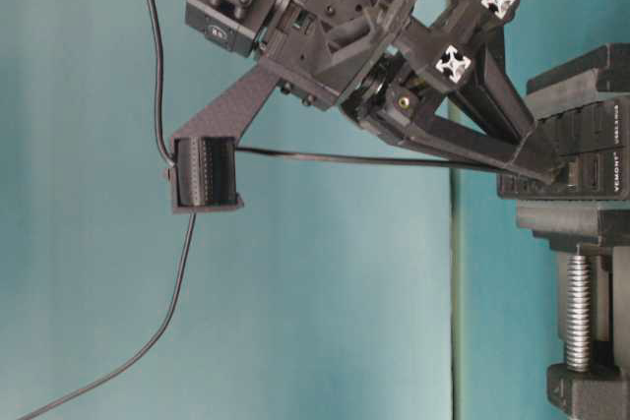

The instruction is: Insert the USB into the second port from the front of the fixed hub.

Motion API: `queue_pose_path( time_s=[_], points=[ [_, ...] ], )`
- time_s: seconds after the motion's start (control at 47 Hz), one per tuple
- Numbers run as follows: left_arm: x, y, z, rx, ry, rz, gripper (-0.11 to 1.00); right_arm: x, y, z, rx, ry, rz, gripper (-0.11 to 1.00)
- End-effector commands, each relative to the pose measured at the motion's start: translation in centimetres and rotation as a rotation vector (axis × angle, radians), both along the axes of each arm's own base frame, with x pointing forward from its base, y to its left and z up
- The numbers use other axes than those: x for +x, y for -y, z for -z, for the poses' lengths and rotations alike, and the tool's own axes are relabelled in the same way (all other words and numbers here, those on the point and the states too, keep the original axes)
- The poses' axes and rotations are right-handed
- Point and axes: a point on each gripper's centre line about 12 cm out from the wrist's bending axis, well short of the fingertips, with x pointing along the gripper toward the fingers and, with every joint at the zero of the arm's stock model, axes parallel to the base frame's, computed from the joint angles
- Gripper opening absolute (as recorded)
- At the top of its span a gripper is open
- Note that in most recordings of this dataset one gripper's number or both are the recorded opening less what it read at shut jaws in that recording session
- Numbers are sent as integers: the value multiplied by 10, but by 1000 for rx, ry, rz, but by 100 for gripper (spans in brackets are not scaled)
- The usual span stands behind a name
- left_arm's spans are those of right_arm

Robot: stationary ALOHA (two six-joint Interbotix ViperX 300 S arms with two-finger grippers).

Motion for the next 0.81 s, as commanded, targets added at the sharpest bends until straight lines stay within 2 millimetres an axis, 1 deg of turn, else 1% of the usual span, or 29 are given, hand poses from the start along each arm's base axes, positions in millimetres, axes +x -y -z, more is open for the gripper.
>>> queue_pose_path(
  time_s=[0.0,0.085,0.255,0.786],
  points=[
    [2,0,-4,0,12,-2,0,0,-1,5,-4,-22,-8,4],
    [2,0,-4,0,14,-2,0,2,-2,6,-5,-23,-10,4],
    [2,0,-4,-1,12,-2,0,-2,-2,9,-2,-49,-2,4],
    [2,0,-3,-1,11,-2,0,-3,-2,10,2,-60,2,4]
  ],
)
